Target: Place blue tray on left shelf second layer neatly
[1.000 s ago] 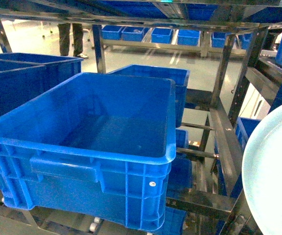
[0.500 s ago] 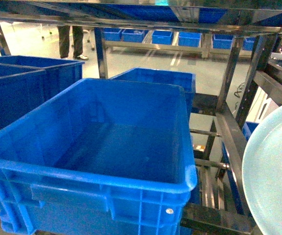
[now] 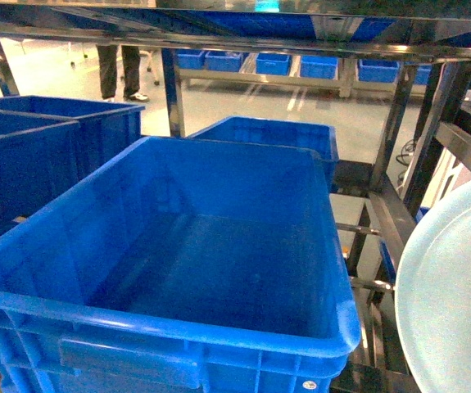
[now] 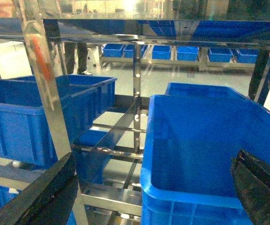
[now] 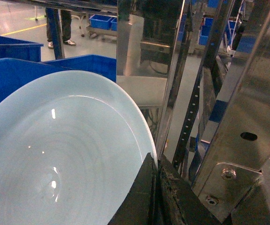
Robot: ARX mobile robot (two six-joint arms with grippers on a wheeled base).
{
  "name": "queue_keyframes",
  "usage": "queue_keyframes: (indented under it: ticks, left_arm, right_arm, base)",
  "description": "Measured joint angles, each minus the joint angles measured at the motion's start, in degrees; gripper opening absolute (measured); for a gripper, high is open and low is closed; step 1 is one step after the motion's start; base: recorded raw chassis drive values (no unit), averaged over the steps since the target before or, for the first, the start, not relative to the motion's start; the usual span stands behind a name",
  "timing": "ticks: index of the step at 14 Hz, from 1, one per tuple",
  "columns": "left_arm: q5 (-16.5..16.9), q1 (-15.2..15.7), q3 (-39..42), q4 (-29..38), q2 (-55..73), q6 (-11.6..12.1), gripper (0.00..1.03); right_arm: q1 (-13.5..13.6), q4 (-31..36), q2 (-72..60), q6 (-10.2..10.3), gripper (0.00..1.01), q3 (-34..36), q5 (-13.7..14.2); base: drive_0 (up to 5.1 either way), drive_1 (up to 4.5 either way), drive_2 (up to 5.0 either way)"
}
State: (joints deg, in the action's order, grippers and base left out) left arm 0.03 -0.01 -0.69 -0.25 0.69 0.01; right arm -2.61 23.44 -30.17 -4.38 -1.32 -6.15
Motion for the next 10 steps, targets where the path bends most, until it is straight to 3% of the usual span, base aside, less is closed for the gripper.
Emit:
queue_keyframes:
  ticks: [4, 10]
  left_arm:
    - [-0.04, 0.0, 0.0, 0.04, 0.0, 0.0, 0.98]
    - [-0.2, -0.02, 0.0, 0.0, 0.0, 0.0, 0.98]
  right_arm:
    - [-0.02, -0.04, 0.0, 0.0, 0.02, 0.0, 0.74]
    - [-0.02, 0.02, -0.02, 0.0, 0.02, 0.0, 0.57]
  base:
    - [-5.0, 2.43, 2.4]
    - [0.0, 0.0, 0.0]
